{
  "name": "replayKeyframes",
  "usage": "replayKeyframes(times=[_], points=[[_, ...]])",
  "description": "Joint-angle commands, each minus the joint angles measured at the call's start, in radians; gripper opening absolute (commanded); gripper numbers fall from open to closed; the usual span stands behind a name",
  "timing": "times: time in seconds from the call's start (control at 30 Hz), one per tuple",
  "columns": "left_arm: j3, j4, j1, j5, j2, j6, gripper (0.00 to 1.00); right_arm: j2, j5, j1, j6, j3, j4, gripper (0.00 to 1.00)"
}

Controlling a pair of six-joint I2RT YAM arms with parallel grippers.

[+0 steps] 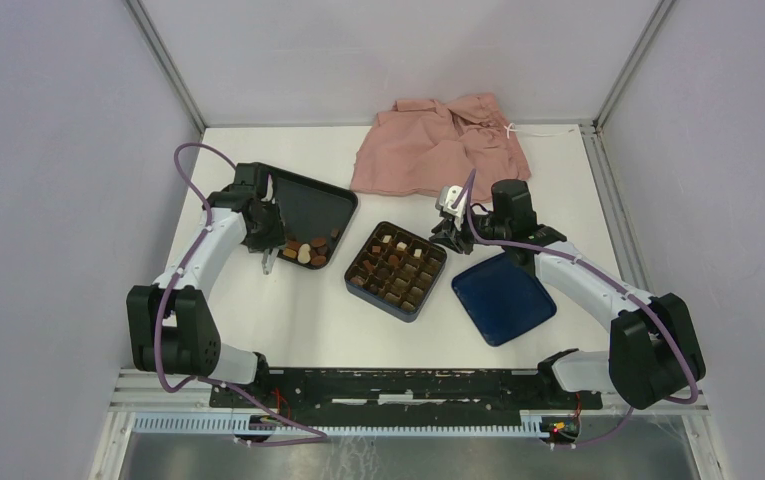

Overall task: Pack the chocolate
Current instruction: Pick up the fake chocolate from the plate.

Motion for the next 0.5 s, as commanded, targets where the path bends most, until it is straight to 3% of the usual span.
replayKeyframes(times=[0.0, 0.2, 0.4, 0.47], points=[[0.015, -0.007, 0.002, -0.021, -0.012, -0.011, 0.44, -0.001, -0.032, -0.002, -0.008, 0.044, 0.022, 0.28], [0.015, -0.009, 0.002, -0.007, -0.006, -0.014, 0.38, -0.002, -0.032, -0.001, -0.008, 0.044, 0.02, 0.28], [0.017, -0.011, 0.002, -0.01, -0.025, -0.023, 0.14, -0.001, -0.032, -0.002, -0.009, 0.044, 0.021, 0.28], [0.018, -0.002, 0.002, -0.016, -0.036, -0.029, 0.12, -0.001, -0.032, -0.002, -0.01, 0.045, 0.02, 0.28]])
